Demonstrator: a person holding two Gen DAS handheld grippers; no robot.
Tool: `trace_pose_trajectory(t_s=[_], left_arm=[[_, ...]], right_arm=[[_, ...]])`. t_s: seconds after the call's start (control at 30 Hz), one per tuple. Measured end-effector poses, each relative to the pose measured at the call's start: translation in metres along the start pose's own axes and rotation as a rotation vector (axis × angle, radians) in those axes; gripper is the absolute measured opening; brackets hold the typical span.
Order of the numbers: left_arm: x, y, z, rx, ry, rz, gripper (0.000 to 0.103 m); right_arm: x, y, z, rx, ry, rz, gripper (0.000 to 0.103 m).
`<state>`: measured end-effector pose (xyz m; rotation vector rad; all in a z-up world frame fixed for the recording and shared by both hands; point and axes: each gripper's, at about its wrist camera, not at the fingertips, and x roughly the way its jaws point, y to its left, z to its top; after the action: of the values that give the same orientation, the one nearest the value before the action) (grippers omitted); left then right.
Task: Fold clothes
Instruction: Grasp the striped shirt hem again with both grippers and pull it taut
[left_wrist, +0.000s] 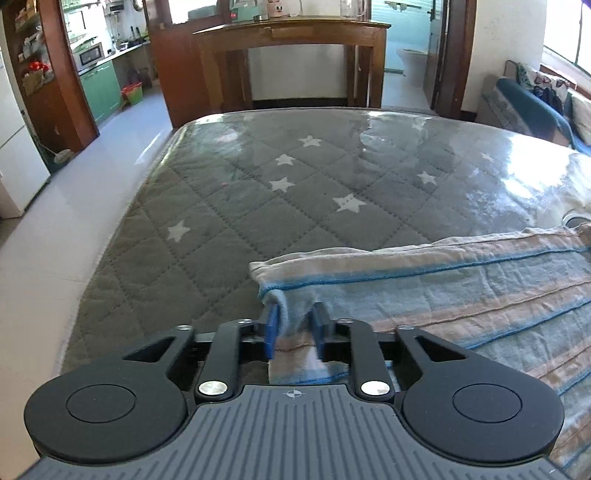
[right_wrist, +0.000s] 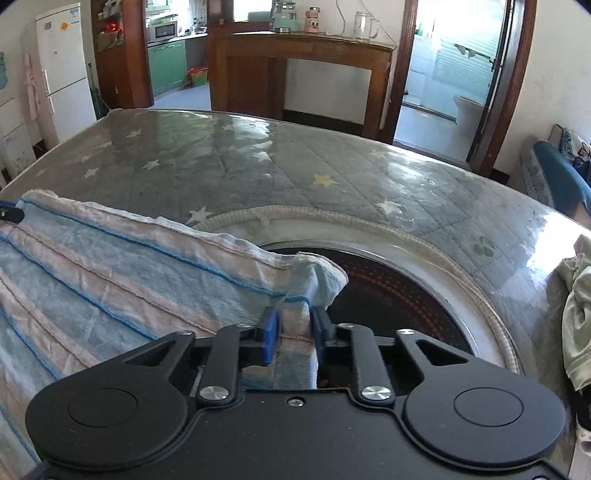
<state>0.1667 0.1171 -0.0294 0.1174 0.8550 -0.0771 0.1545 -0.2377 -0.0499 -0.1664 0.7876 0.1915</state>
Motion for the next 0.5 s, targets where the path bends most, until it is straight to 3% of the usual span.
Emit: trace_pose_trajectory(t_s=[0.2,0.4,0.5], left_arm=[[0.006,-0.014,0.021,0.006,-0.053,0.02,0.007],[0.011,-0.026,0.053,-0.002,-0.127,0.03,0.007],[0.022,-0.035,0.058,0.005,-0.125,0.057,0.007]], right_arm=[[-0.001,-0.002,0.007,-0.032,-0.028,-0.037,0.009],[0.005,-0.016,0.027,-0.017,-0.067,-0.083,0.009],[0.01,-0.022,0.034,-0.015,-0.08,-0.102,0.009]])
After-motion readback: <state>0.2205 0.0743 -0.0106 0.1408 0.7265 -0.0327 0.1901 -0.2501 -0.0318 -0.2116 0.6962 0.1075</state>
